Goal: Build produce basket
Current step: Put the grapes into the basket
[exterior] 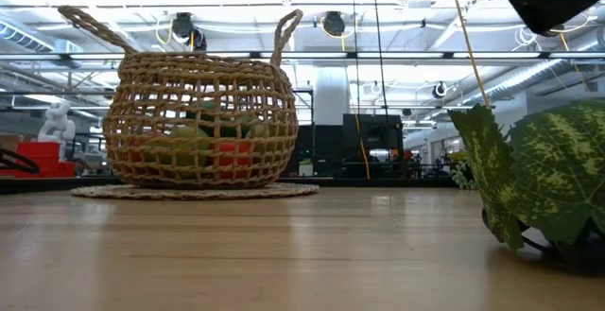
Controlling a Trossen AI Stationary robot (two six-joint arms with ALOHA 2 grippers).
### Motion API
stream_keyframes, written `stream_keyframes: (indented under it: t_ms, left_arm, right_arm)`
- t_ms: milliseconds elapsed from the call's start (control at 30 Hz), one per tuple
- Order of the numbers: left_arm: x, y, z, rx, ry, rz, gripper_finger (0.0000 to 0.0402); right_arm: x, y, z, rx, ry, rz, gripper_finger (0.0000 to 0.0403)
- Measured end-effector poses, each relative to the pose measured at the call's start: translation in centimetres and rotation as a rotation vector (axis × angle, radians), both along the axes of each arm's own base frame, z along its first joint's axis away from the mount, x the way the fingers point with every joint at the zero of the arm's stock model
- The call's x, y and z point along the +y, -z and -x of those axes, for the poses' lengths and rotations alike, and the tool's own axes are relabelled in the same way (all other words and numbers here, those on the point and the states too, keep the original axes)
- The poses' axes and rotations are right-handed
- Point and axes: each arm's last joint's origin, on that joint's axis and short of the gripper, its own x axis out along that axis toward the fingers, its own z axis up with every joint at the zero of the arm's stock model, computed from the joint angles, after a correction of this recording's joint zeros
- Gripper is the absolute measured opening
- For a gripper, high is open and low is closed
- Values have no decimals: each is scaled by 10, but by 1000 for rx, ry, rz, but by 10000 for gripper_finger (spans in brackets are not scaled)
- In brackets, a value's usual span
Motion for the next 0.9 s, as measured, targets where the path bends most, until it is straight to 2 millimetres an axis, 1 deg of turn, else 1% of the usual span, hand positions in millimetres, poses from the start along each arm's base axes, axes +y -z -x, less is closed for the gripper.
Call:
stream_keyframes:
  t_ms: [167, 300, 433, 567, 667, 767, 900]
  left_arm:
    - [-10, 31, -9, 24, 48, 17, 239]
    - [-16, 51, -12, 86, 189, -17, 232]
    - [-19, 67, -15, 94, 221, -40, 234]
    - [-15, 72, -24, 59, 195, -12, 234]
    - [-9, 72, -29, 56, 176, -2, 234]
    - [-4, 72, -33, 55, 166, -13, 234]
    - [6, 74, -40, 75, 158, -69, 234]
  right_arm:
    - [10, 11, -2, -33, -43, 32, 339]
    - [14, 28, -4, 2, -48, 64, 338]
    - [18, 38, -5, 19, -61, 56, 338]
    - [28, 41, -2, 30, -147, -25, 338]
    - [32, 42, 3, 53, -170, -51, 325]
    - [32, 45, 6, 85, -164, -46, 294]
    - [30, 49, 4, 103, -155, -27, 239]
